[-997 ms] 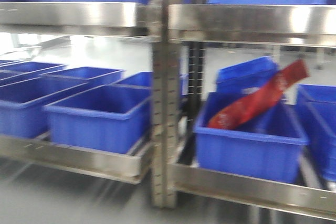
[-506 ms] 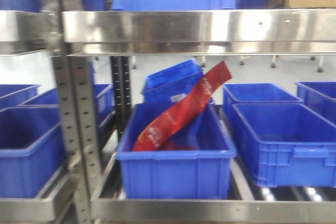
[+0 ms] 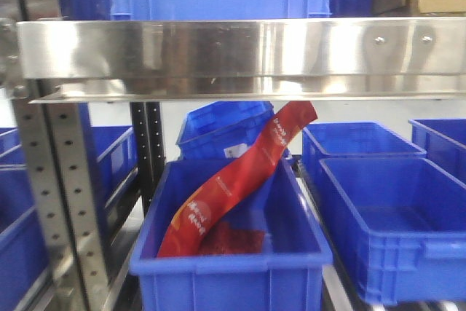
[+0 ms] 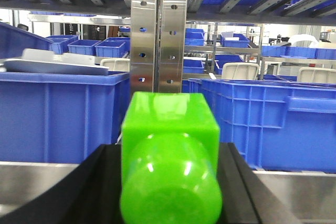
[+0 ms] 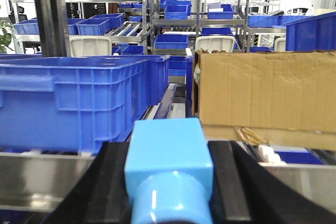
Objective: Grab block from conveyor and place in blue bin
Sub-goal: 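Drive up to the shelving with blue bins, then lower both grippers over a blue bin and open them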
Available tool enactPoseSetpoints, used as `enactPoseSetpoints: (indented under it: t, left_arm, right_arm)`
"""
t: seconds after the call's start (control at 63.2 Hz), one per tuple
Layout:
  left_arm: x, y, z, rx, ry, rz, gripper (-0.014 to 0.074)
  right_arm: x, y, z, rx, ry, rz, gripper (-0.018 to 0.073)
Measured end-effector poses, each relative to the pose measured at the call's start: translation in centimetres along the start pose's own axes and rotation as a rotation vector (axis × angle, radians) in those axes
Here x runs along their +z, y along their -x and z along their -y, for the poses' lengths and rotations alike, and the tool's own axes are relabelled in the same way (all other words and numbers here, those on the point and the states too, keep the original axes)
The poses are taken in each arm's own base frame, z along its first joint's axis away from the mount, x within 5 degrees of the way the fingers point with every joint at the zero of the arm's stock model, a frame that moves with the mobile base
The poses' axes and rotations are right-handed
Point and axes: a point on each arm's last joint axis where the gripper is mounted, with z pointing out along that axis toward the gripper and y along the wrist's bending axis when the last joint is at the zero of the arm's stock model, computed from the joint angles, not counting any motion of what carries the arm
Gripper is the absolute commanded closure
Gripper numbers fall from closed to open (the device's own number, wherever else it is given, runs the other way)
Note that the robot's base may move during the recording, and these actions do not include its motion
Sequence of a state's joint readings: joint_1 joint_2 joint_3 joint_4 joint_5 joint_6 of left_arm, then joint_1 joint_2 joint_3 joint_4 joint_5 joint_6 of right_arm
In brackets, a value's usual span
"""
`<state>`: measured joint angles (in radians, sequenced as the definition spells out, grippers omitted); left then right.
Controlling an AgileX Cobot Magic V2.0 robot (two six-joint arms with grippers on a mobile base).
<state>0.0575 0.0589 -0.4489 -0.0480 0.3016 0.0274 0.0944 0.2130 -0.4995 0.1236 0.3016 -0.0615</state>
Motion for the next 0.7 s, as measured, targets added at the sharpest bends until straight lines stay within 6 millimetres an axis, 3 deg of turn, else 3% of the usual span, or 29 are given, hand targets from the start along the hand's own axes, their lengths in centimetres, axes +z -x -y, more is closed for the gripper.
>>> enactPoseSetpoints:
  t: [0.696]
  left_arm:
    - [0.00,0.00,0.00,0.000,0.000,0.000,0.0708]
  right_arm:
    - [0.00,0.00,0.00,0.000,0.000,0.000,0.0721]
